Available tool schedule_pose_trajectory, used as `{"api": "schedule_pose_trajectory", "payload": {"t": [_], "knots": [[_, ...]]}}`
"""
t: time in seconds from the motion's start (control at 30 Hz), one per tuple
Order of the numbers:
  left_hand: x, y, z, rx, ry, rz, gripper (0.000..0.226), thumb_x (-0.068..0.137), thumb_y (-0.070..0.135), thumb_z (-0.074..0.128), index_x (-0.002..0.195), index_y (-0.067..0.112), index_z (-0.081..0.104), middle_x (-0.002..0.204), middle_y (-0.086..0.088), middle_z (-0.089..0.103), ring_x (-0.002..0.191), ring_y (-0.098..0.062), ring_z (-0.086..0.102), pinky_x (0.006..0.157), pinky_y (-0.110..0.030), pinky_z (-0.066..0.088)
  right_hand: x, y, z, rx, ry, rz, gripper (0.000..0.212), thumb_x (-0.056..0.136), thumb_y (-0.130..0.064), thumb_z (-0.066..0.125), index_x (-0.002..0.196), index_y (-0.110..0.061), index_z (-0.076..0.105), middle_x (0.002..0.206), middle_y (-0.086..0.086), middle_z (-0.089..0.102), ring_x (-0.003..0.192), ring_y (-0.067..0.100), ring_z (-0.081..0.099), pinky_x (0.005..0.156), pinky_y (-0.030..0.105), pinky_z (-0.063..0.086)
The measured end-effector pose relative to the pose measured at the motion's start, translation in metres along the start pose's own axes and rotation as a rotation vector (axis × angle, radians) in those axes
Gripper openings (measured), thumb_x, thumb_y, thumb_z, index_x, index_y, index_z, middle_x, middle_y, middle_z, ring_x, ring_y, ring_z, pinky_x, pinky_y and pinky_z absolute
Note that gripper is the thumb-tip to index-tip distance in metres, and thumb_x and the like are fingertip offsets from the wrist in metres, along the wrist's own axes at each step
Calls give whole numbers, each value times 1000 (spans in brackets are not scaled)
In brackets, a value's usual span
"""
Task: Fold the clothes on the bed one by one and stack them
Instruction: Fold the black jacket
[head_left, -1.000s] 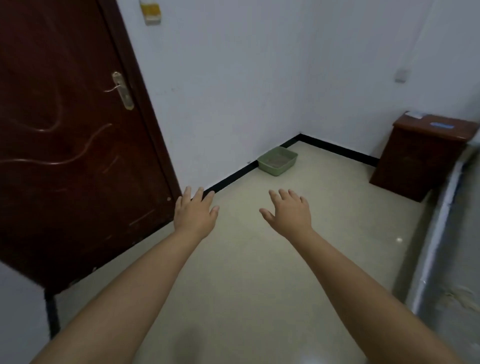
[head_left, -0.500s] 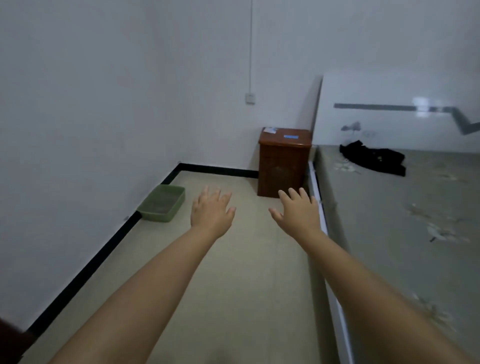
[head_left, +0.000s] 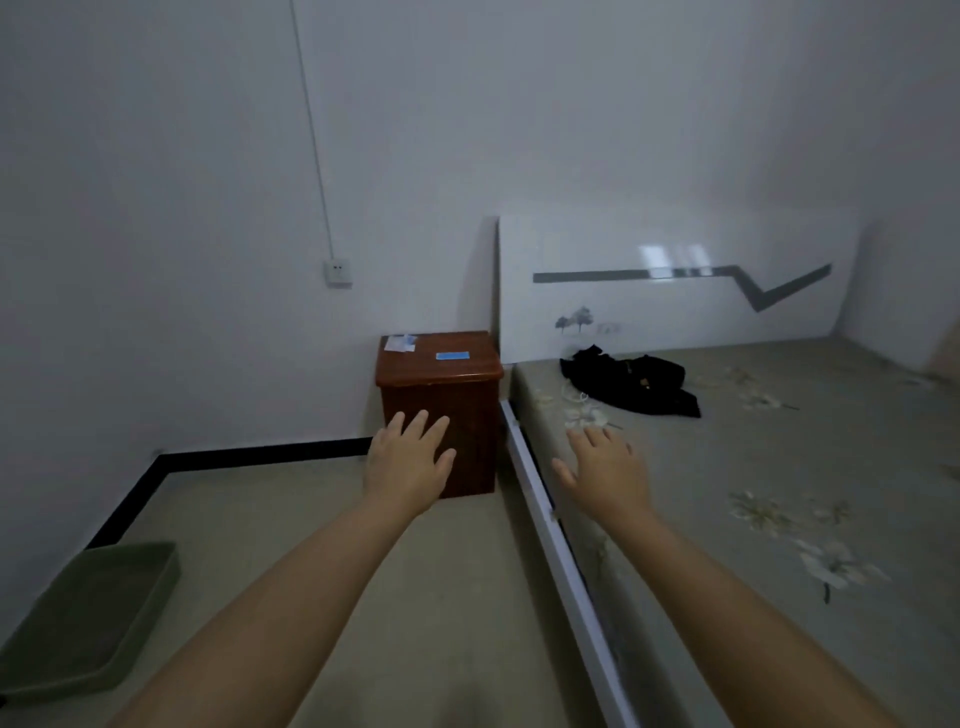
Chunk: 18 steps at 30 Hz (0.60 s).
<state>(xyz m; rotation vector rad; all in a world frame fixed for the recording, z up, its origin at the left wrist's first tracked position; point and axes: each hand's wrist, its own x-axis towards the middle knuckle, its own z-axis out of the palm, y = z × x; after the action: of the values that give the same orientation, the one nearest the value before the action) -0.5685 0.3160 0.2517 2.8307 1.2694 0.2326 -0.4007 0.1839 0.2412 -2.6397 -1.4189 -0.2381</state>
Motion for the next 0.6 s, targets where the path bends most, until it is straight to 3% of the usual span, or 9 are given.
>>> {"api": "schedule_pose_trajectory", "payload": {"t": [0.27, 0.5, 0.6], "knots": [[234, -6, 33, -3, -25, 207, 51, 98, 42, 26, 146, 25, 17, 154, -1, 17, 142, -26, 10, 113, -38, 14, 157, 69, 35, -34, -38, 325, 52, 95, -41, 37, 140, -16, 33, 141, 3, 41, 131, 20, 35, 101, 30, 32], [413, 58, 98, 8, -72, 396, 51, 98, 42, 24, 146, 24, 17, 154, -1, 16, 142, -24, 10, 113, -34, 14, 277, 165, 100, -51, -152, 545, 54, 96, -44, 34, 142, -17, 28, 145, 3, 36, 132, 19, 33, 105, 31, 31], [496, 94, 132, 48, -86, 471, 59, 93, 47, 9, 145, 22, 21, 152, -2, 22, 140, -24, 16, 110, -31, 19, 341, 213, 130, -10, -183, 602, 54, 96, -43, 33, 143, -17, 26, 147, 3, 32, 135, 20, 30, 107, 32, 28]]}}
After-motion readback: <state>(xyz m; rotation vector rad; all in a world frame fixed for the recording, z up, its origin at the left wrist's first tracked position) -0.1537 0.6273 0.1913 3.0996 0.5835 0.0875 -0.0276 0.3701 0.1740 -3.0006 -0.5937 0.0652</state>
